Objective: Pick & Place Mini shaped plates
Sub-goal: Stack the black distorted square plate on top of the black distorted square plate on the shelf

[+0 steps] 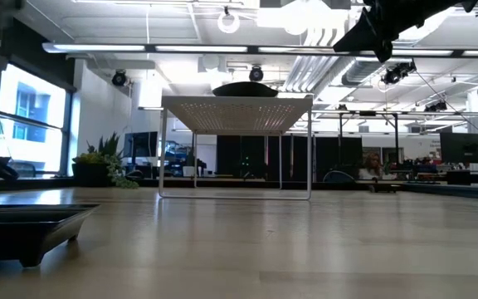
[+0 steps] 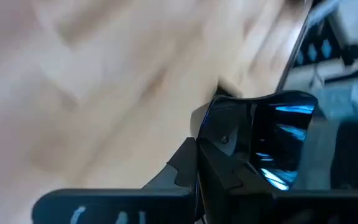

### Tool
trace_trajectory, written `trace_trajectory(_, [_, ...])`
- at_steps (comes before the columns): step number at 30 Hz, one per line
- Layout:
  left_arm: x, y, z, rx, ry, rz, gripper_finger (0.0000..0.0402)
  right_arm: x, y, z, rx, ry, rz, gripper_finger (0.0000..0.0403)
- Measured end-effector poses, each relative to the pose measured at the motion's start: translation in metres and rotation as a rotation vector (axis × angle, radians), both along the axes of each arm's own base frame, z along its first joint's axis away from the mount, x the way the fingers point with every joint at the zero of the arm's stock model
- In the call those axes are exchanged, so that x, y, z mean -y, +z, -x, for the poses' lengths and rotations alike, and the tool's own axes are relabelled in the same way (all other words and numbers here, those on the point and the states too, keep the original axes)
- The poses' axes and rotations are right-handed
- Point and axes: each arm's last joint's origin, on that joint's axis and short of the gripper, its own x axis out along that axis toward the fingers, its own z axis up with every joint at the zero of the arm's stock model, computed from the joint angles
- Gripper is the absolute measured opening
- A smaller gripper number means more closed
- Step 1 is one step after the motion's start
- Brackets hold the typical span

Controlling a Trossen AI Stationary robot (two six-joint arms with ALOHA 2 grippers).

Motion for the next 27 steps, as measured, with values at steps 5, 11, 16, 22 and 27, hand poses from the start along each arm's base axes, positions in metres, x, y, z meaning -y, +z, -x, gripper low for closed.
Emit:
trace_trajectory(5, [-0.034, 0.034, -0.007, 0.046, 0.059, -0.155, 0.0, 0.0, 0.0, 0.0, 0.001, 0.0, -0.002, 0.0004])
trace_trajectory(11, [-0.064, 0.058, -0.025, 0.084, 0.092, -0.193, 0.0, 0.0, 0.0, 0.0, 0.0, -0.001, -0.002, 0.0002])
trace_trajectory(16, [-0.089, 0.069, -0.038, 0.124, 0.125, -0.189, 0.0, 0.0, 0.0, 0.0, 0.0, -0.003, -0.001, 0.0003])
trace_trajectory(22, [-0.119, 0.086, -0.047, 0.145, 0.194, -0.234, 0.0, 0.0, 0.0, 0.0, 0.006, -0.008, -0.016, 0.0004])
trace_trajectory(27, [-0.15, 0.11, -0.059, 0.16, 0.24, -0.214, 0.0, 0.0, 0.0, 0.0, 0.007, -0.006, -0.018, 0.0004])
